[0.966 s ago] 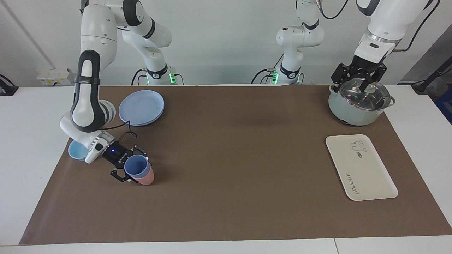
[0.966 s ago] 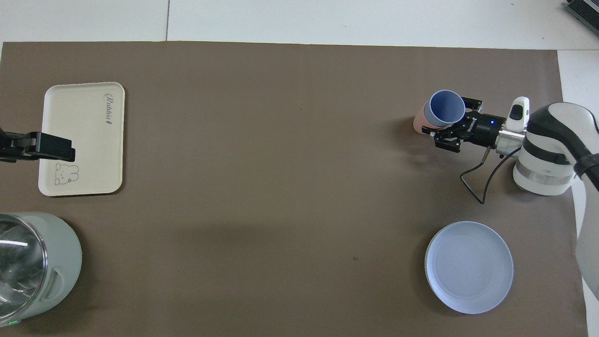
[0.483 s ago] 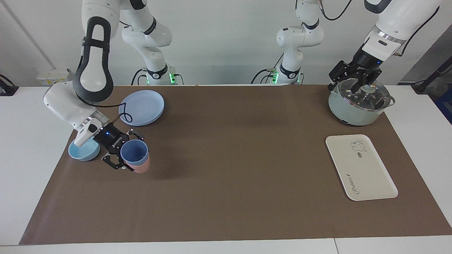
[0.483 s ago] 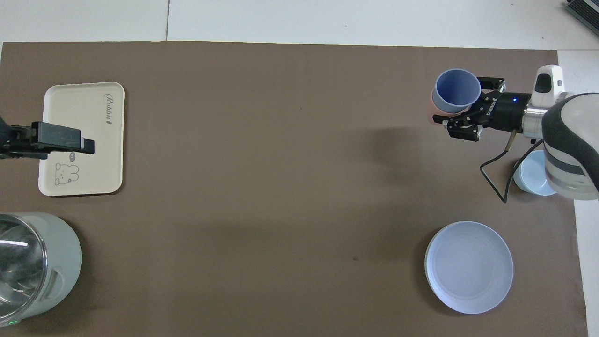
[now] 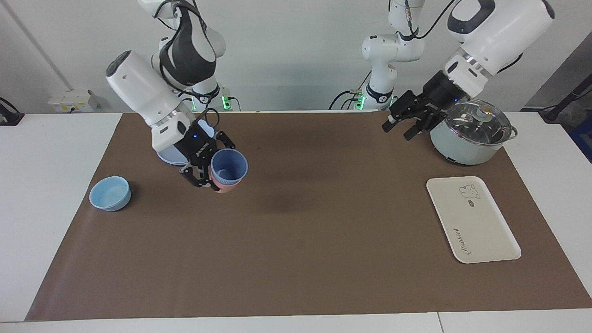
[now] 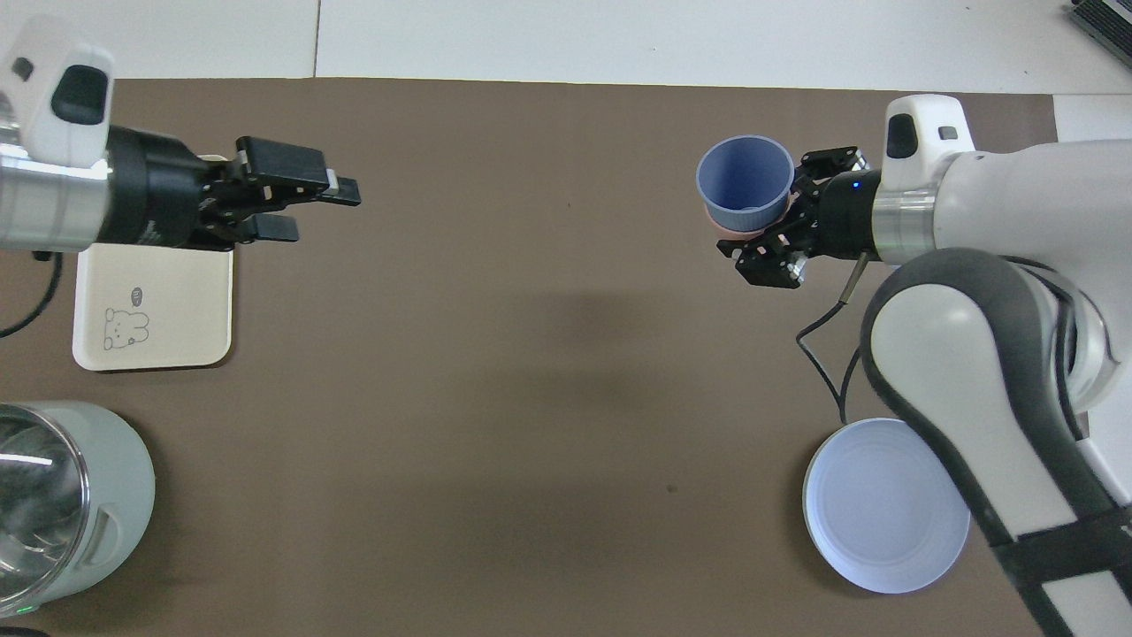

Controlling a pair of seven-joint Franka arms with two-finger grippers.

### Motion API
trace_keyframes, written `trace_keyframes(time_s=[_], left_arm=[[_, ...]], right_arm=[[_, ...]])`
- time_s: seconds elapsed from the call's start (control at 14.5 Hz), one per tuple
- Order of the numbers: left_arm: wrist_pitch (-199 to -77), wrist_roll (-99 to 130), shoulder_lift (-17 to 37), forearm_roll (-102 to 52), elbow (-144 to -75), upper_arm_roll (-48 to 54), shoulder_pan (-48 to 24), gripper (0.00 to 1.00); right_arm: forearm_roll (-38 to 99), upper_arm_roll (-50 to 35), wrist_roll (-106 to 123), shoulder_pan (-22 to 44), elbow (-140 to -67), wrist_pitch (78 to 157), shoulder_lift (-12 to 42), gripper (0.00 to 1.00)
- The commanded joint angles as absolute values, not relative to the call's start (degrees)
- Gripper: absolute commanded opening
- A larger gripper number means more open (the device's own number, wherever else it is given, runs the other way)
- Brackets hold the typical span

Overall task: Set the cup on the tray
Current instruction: 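Lift the nested cups with the right gripper while the left gripper approaches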

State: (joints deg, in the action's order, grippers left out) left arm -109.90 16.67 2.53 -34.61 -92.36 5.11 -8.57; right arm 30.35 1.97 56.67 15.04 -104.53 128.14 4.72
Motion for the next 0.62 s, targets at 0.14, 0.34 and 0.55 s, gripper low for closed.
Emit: trace_keyframes(time_s=[0.14,0.34,0.55], left_arm=[[-117.84,24.33,11.76,-36.39,-84.83,4.4,-17.64,0.87],[-121.63,26.1,14.32,-35.86,-83.06,4.39,-22.66,0.81],[-123.83,26.1,15.38,-35.51,-83.23,4.39,-25.92,0.76]], right_arm=[[17.7,1.93,47.48,21.96,-102.13,128.15,5.1,0.0],[10.3,1.93,41.59,25.31,-101.78,127.18,5.01,0.0],[10.02,1.93,39.03,26.71,-99.76,125.95,5.1,0.0]])
